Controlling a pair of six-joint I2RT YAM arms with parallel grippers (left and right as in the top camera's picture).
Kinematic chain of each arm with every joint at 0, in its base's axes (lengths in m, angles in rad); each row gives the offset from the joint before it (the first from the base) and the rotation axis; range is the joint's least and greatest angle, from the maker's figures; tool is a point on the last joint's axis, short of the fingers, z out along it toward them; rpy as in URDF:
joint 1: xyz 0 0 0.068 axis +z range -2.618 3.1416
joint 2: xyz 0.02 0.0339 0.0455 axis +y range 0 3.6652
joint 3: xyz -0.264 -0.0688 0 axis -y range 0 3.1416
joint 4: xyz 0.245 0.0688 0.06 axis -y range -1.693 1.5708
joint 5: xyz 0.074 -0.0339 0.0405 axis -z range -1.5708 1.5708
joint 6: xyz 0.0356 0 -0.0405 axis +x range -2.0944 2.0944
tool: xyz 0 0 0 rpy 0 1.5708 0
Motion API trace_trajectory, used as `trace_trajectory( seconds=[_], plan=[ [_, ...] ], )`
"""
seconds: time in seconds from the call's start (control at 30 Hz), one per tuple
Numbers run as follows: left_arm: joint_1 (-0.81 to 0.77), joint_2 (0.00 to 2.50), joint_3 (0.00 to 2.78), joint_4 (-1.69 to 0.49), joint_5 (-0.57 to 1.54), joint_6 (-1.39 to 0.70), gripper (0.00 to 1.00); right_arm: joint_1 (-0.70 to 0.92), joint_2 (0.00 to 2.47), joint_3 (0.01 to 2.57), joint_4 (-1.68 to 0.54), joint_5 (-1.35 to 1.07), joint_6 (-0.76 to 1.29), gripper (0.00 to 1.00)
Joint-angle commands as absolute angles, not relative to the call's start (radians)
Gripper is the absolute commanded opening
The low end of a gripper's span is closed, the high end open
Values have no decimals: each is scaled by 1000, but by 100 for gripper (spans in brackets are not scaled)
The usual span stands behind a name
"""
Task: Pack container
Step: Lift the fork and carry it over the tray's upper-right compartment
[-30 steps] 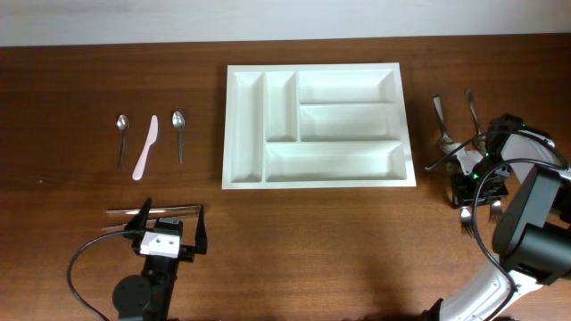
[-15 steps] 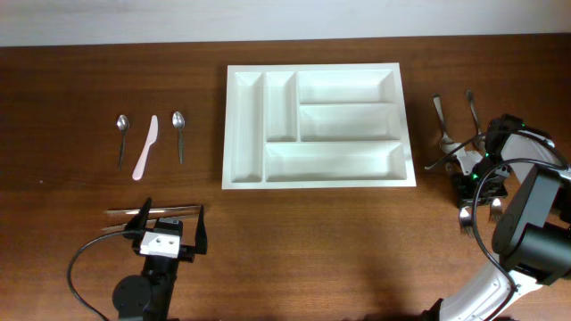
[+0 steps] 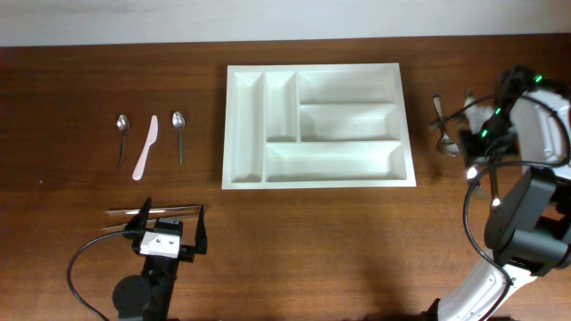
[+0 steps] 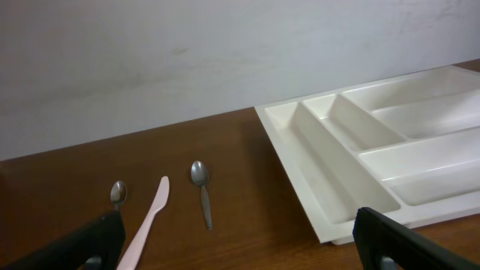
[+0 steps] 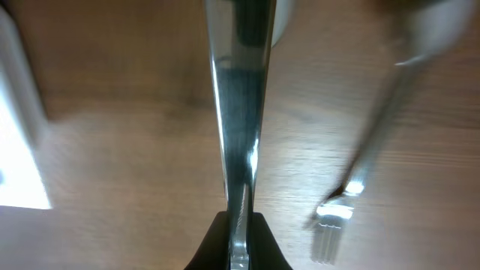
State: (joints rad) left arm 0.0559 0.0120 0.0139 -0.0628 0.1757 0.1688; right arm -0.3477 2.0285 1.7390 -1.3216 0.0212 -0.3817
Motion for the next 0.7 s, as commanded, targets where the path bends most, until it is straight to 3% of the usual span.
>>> trace_trajectory(
  seconds=[0.0,0.3,0.53,0.67],
  plan=[
    [62,5,9,-65,168,181,99,-333,2020,1915,-1368,-5,-215,4],
    [62,5,9,-65,168,181,99,-170,2020,2076,-1274,-244,214,4],
    [62,5,9,-65,168,181,99,-12,2021,2076,-1053,-242,620,4],
    [62,5,9,-65,168,181,99,82,2022,2076,-959,-89,933,4]
  ],
)
